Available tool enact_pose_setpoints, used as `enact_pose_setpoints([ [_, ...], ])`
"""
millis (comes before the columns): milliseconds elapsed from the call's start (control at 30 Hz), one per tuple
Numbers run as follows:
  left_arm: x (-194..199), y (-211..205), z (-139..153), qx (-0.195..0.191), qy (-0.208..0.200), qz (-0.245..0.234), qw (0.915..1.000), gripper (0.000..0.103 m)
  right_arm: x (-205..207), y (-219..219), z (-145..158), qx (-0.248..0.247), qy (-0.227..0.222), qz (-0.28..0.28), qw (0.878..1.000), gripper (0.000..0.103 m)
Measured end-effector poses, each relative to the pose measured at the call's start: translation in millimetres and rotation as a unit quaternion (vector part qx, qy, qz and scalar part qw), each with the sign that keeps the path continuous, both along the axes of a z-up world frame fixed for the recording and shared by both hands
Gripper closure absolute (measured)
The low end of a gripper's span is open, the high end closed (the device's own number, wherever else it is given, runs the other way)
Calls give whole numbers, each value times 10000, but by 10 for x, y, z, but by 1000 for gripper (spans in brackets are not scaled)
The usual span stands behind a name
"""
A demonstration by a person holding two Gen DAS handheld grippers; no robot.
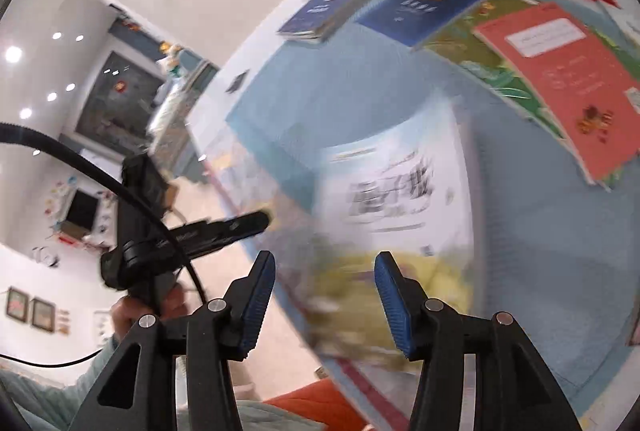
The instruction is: Organize books
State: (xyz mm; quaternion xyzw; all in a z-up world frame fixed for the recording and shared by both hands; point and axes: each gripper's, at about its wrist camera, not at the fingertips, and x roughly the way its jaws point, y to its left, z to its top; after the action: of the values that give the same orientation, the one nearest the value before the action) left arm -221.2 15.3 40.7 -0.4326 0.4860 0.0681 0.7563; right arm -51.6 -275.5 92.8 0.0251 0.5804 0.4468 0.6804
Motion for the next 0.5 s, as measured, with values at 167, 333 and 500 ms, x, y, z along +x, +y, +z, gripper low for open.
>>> enact_pose_setpoints([
  [167,58,-269,-119,-254,50,-796,9965,75,120,-270,-382,-894,-240,-748,9929,54],
  [333,291,-514,-132,-126,90,-1501,9885,75,-20,-376,-767,-1228,-39,-939,9880,73],
  [500,548,-561,22,-156,-252,-1802,9832,75,-190,-342,-776,-964,82,-1048,9898,74],
])
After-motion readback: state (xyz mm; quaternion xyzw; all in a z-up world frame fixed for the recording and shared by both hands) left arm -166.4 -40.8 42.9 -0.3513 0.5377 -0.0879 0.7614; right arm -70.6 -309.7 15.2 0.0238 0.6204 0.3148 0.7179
